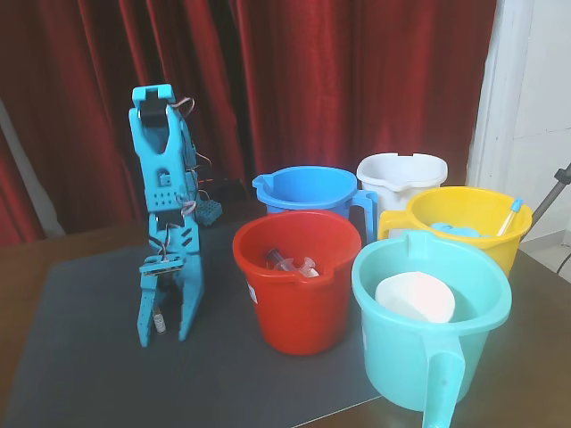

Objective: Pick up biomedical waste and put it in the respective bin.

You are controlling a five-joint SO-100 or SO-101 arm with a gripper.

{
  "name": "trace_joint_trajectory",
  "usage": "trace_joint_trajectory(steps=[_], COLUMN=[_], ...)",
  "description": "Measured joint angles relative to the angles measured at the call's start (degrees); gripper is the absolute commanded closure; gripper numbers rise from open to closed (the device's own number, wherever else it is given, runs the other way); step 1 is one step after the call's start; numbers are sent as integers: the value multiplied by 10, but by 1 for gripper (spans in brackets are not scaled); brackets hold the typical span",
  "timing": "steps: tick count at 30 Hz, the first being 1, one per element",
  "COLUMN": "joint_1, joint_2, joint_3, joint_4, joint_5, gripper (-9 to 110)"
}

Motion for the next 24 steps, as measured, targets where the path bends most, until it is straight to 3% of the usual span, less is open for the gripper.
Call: trace_joint_trajectory(steps=[6,10,13,24], joint_1=[0,0,0,2], joint_2=[-136,-182,-192,-190], joint_3=[-35,-47,-47,-47], joint_4=[-156,-180,-182,-182], joint_5=[-6,-6,-6,-6], gripper=[91,93,103,102])
